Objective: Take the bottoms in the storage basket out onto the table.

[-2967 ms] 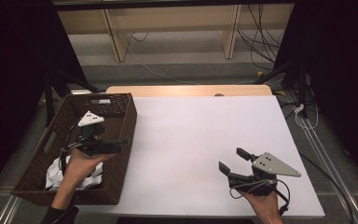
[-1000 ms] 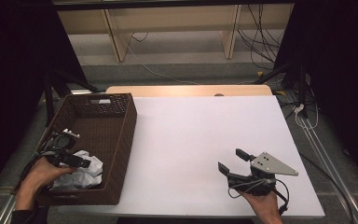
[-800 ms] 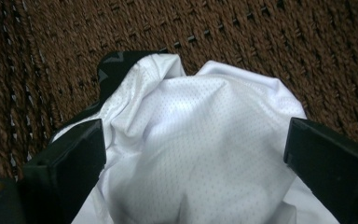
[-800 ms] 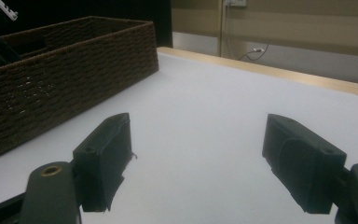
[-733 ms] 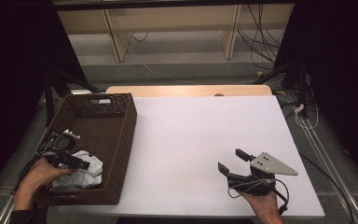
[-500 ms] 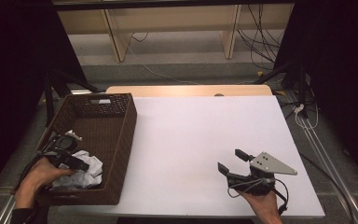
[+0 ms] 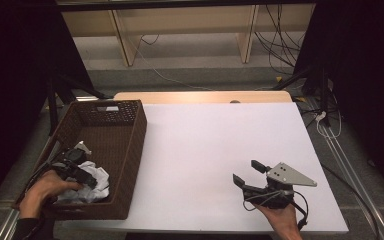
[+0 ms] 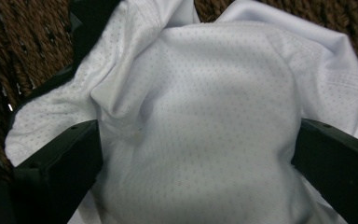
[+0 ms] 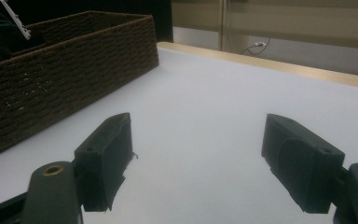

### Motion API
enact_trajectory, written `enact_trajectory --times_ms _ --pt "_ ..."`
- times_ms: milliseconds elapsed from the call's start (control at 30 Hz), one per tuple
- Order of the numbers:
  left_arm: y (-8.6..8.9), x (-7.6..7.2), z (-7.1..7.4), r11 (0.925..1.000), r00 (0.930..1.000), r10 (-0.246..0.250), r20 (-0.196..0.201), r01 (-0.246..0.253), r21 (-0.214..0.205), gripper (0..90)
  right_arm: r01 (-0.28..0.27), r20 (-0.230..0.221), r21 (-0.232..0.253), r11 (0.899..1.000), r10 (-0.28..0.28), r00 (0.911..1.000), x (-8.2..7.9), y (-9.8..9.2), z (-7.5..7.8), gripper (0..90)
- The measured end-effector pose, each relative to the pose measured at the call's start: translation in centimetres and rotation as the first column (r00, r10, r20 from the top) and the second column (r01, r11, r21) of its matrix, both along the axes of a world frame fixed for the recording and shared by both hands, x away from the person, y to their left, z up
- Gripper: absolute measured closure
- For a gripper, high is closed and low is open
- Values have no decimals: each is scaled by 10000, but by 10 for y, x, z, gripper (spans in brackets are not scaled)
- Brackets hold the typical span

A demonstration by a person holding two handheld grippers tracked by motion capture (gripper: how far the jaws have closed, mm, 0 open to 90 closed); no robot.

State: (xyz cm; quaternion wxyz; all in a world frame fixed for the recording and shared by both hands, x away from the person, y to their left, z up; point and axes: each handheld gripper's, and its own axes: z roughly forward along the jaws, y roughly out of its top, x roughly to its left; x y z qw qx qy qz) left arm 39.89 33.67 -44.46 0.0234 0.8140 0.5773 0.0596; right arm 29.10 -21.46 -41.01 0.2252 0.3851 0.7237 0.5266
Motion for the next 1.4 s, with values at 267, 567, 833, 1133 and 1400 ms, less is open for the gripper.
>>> enact_trajectory --times_ms 267,567,833,1133,1400 --pt "3 3 -5 9987 9975 402 -588 -382 351 12 52 -35 -4 10000 -52 10000 0 -1 0 257" --pt "10 6 -13 9930 9945 690 -783 -760 -908 164 97 -85 -2 10000 -97 9999 1 -1 -2 262" --pt "11 4 -8 9883 9968 595 -524 -663 -1373 359 65 -80 21 10000 -64 9999 1 -1 -1 266" --pt "13 4 2 9885 9964 701 472 -630 -1373 616 35 -75 -4 10000 -35 10000 1 -1 -1 271" --pt "14 2 18 9849 9805 1006 1687 -742 -1561 636 58 -63 55 10000 -58 10000 2 -2 -1 271"
